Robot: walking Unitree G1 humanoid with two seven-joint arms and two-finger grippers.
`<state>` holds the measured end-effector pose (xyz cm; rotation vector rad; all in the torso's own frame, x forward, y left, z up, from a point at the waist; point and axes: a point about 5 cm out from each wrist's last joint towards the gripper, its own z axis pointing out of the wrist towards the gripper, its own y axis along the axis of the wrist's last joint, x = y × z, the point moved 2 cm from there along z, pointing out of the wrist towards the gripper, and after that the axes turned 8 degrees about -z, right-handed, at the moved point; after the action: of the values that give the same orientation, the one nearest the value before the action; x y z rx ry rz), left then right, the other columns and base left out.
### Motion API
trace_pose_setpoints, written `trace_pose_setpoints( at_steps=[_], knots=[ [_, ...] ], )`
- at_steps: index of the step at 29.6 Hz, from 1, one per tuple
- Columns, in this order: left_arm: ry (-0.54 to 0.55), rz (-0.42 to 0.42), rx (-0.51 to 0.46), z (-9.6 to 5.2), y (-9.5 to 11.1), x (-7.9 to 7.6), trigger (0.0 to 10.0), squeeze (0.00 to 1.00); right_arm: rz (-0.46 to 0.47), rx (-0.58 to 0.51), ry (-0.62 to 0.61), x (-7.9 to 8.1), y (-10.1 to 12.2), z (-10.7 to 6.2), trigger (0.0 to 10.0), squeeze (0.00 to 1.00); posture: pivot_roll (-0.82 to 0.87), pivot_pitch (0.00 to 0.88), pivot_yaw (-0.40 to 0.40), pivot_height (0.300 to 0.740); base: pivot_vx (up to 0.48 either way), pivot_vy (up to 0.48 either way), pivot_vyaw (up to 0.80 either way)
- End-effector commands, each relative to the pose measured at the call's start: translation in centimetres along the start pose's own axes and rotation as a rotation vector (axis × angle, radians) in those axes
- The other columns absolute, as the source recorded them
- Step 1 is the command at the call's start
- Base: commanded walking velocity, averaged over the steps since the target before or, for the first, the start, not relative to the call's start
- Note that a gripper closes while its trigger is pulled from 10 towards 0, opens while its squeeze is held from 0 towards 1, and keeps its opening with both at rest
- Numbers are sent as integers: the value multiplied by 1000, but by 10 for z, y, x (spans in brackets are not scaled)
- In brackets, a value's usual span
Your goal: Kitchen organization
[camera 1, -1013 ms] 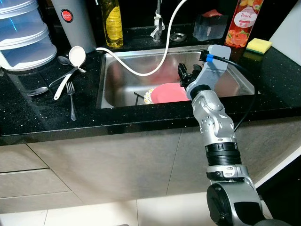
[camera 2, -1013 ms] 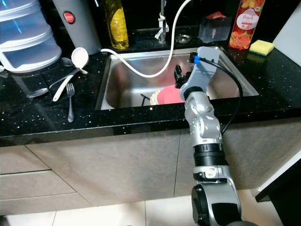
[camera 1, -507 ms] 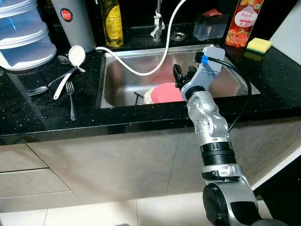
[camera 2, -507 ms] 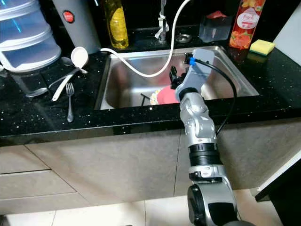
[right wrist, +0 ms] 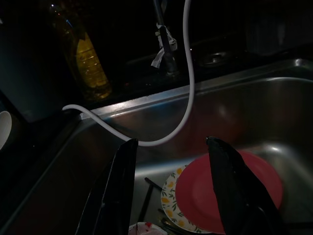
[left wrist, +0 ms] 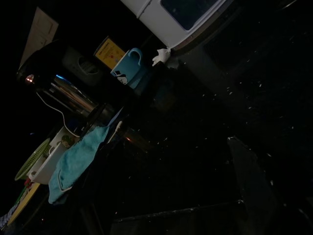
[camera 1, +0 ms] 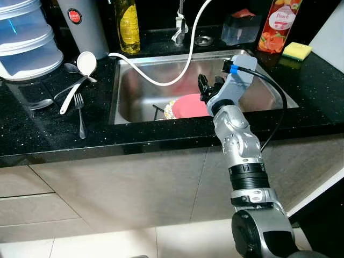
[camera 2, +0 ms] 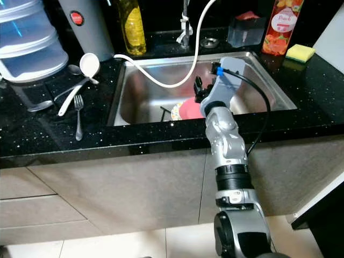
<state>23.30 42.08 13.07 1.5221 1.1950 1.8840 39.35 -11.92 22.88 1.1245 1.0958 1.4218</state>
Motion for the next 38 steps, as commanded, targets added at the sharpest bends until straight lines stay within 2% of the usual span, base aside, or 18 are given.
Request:
trace_pose_setpoints(
  at_steps=[1, 4, 10, 12, 20, 25, 30, 35, 38],
  knots=[
    [-51, -2, 155, -20, -35, -14, 10000, 0, 3, 10, 19, 6, -3, 2, 10000, 0, 206, 0, -5, 740, 0, 0, 0],
    [-13, -22, 142, -25, -36, -11, 10000, 0, 4, 11, 49, 14, -2, 8, 10000, 0, 226, 0, -31, 740, 0, 0, 0],
    [-11, -16, 126, -29, -35, -12, 10000, 0, 5, -1, 74, 20, 4, 12, 10000, 0, 247, 0, -45, 740, 0, 0, 0],
    [-27, -11, 99, -31, -29, -14, 10000, 0, 5, -13, 88, 24, 10, 18, 10000, 0, 242, 0, -54, 740, 0, 0, 0],
    [-63, 2, 81, -29, -24, -21, 10000, 0, -16, -10, 117, 27, 8, 17, 10000, 0, 231, 0, -79, 740, 0, 0, 0],
    [-101, 27, 138, -30, -32, -27, 10000, 0, -21, -25, 117, 25, 12, 21, 10000, 0, 237, 0, -78, 740, 0, 0, 0],
    [-82, 36, 108, -35, -30, -21, 10000, 0, -3, -51, 106, 26, 20, 23, 10000, 0, 234, 0, -55, 740, 0, 0, 0],
    [-90, 25, 115, -37, -29, -18, 10000, 0, -7, -29, 98, 22, 8, 19, 10000, 0, 236, 0, -50, 740, 0, 0, 0],
    [-57, 23, 126, -39, -31, -12, 10000, 0, -1, -10, 91, 21, 4, 16, 10000, 0, 251, 0, -57, 740, 0, 0, 0]
  ],
)
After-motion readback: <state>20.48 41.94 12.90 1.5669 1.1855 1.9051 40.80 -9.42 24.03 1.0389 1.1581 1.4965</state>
